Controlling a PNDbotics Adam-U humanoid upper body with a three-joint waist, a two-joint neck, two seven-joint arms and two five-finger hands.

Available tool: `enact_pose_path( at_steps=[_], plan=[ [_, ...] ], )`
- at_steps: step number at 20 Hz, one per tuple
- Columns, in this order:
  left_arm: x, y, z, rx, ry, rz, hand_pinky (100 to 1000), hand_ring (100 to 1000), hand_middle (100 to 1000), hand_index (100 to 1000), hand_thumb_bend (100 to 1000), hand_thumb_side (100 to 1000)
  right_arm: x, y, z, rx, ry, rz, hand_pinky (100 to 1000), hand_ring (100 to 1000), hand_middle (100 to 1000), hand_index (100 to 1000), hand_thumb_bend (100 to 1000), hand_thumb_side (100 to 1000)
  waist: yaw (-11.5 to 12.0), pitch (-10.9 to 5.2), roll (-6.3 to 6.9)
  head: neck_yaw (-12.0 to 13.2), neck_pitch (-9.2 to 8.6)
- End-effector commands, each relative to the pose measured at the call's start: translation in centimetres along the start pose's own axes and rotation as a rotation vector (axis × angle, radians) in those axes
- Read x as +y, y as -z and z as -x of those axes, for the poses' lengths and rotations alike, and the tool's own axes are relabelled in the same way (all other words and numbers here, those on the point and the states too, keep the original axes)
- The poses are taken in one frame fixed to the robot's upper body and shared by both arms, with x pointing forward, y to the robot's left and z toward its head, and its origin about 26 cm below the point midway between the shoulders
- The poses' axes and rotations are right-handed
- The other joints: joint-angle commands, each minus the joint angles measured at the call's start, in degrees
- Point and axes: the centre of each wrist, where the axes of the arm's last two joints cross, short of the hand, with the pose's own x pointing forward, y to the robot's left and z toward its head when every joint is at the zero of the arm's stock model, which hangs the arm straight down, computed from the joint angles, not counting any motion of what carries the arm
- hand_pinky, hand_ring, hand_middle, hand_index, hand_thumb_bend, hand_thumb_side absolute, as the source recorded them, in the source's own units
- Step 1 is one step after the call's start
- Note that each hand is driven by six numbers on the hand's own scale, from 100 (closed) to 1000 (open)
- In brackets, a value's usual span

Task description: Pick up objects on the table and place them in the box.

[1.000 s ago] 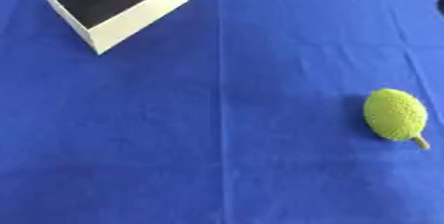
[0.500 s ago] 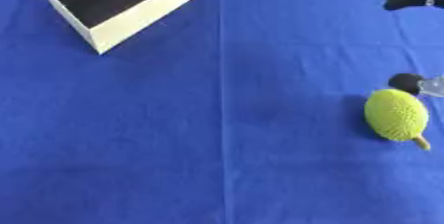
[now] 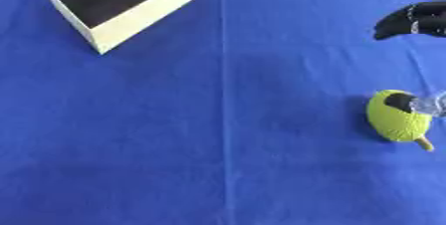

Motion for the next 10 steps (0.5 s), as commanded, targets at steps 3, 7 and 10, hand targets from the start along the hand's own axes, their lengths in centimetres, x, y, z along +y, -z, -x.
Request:
enact_pose_path(
  at_steps=[3,7,10],
  plan=[
    [0.1,0.8,-0.5,-0.032,0.001,0.023,787,519,525,538,354,100,0.3,-0.7,-0.1,-0.007,0.042,-0.05,852,878,821,870,513,585,-0.2,-1.33,0.03,0.4,-0.11],
    [0.1,0.8,-0.5,-0.031,0.005,0.022,787,519,525,538,359,100,1.3,-1.2,-0.1,0.002,0.091,-0.081,855,885,823,870,521,608,-0.5,-1.39,-0.02,0.6,-0.02],
    [0.2,0.8,-0.5,-0.031,0.006,0.022,787,519,525,538,360,100,1.9,-1.5,-0.1,0.022,0.109,-0.087,853,885,818,870,514,591,-0.6,-1.39,-0.04,0.7,-0.07]
  ],
)
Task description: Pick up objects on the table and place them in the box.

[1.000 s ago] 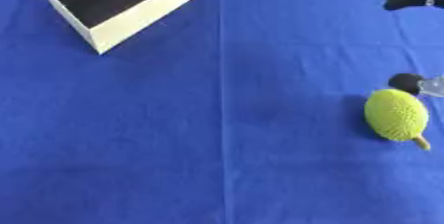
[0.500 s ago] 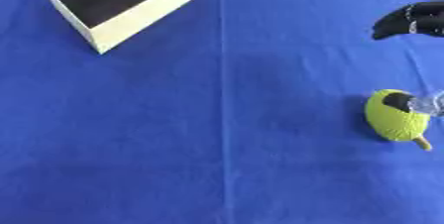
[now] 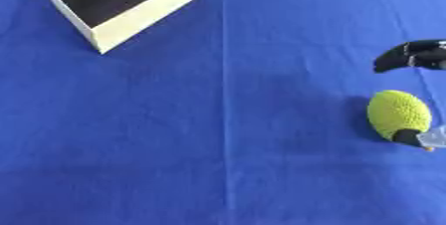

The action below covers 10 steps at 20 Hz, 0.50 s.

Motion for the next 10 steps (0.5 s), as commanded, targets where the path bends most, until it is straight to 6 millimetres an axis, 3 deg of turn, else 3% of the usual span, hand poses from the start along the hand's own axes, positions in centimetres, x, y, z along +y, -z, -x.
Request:
enact_pose_path(
  at_steps=[1,3,4,10],
  plan=[
    [0.14,0.84,-0.54,-0.033,0.005,0.02,787,519,525,538,359,100,-0.57,-0.41,-0.11,0.014,-0.016,0.005,853,885,817,870,511,590,-0.2,-1.33,0.19,0.3,-0.11],
    [0.16,0.84,-0.54,-0.033,0.006,0.019,787,519,525,538,360,100,-0.21,-0.57,-0.07,0.034,-0.013,0.001,852,884,816,871,487,551,-0.2,-1.31,0.18,0.3,-0.14],
    [0.16,0.83,-0.54,-0.033,0.006,0.019,787,519,525,538,359,100,-0.06,-0.65,-0.05,0.047,-0.014,-0.001,851,883,816,871,503,587,-0.2,-1.3,0.18,0.3,-0.15],
    [0.12,0.83,-0.54,-0.033,0.004,0.02,788,519,525,537,358,100,0.37,-0.81,-0.02,0.124,-0.041,0.005,851,882,819,873,490,579,-0.2,-1.2,0.22,0.4,-0.39]
  ],
)
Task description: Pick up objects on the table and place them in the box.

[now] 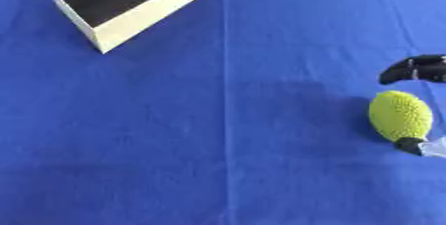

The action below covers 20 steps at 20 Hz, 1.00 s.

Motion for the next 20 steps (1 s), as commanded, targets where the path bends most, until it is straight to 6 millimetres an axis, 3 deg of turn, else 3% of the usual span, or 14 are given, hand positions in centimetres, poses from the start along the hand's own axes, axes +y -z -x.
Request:
enact_pose_path(
  at_steps=[1,20],
  plan=[
    [0.1,0.9,-0.5,-0.034,0.002,0.019,788,518,525,537,357,100,-0.9,-0.2,-0.1,0.035,-0.052,0.024,850,882,819,873,490,578,0.0,-1.17,0.25,0.0,-0.42],
    [0.0,0.8,-0.5,-0.032,-0.004,0.015,789,518,525,536,348,100,1.2,-0.3,-0.4,0.215,0.045,-0.025,844,880,819,875,480,529,0.4,-0.67,0.31,-0.1,-1.06]
  ],
)
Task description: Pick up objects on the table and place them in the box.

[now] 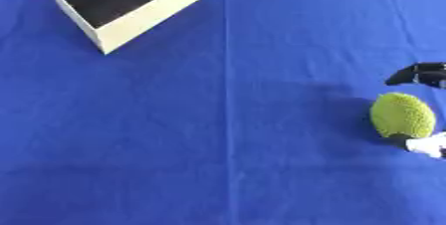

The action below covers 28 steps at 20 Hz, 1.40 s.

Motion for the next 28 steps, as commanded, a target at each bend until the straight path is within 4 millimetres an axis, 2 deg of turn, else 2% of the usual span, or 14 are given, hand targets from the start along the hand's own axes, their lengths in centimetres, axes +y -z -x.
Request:
enact_pose_path(
  at_steps=[1,4,7,8,10,21,28],
  plan=[
    [-0.01,0.82,-0.54,-0.033,-0.005,0.013,789,518,525,536,346,100,-0.57,-0.17,-0.2,0.019,-0.002,-0.003,844,880,819,876,479,529,0.0,-0.94,0.3,-0.1,-0.57],
    [-0.02,0.81,-0.53,-0.032,-0.005,0.012,789,518,525,535,344,100,-0.57,-0.23,-0.14,0.049,0.01,-0.005,844,880,820,876,478,526,0.0,-0.9,0.34,-0.1,-0.68],
    [-0.03,0.78,-0.53,-0.031,-0.006,0.012,790,517,525,535,342,100,-0.62,-0.27,-0.09,0.078,0.017,-0.008,844,880,820,878,377,388,0.1,-0.84,0.34,-0.1,-0.79],
    [-0.03,0.76,-0.52,-0.03,-0.006,0.012,790,517,525,535,341,100,-0.64,-0.29,-0.07,0.088,0.019,-0.009,844,879,820,878,343,384,0.1,-0.81,0.34,-0.1,-0.82],
    [-0.04,0.76,-0.52,-0.03,-0.006,0.012,790,518,525,535,341,100,-0.72,-0.35,0.0,0.112,0.02,-0.001,843,879,820,878,291,455,0.1,-0.77,0.32,0.0,-0.84],
    [-0.06,0.76,-0.52,-0.029,-0.008,0.01,791,518,525,534,336,100,-0.36,-0.55,0.15,0.2,0.043,-0.02,840,876,816,878,310,441,0.1,-0.69,0.29,0.1,-1.0],
    [-0.08,0.76,-0.52,-0.028,-0.008,0.01,790,518,525,534,330,100,0.28,-0.49,0.55,0.217,0.065,-0.094,829,850,761,865,320,437,0.2,-0.67,0.23,0.2,-0.91]
  ],
)
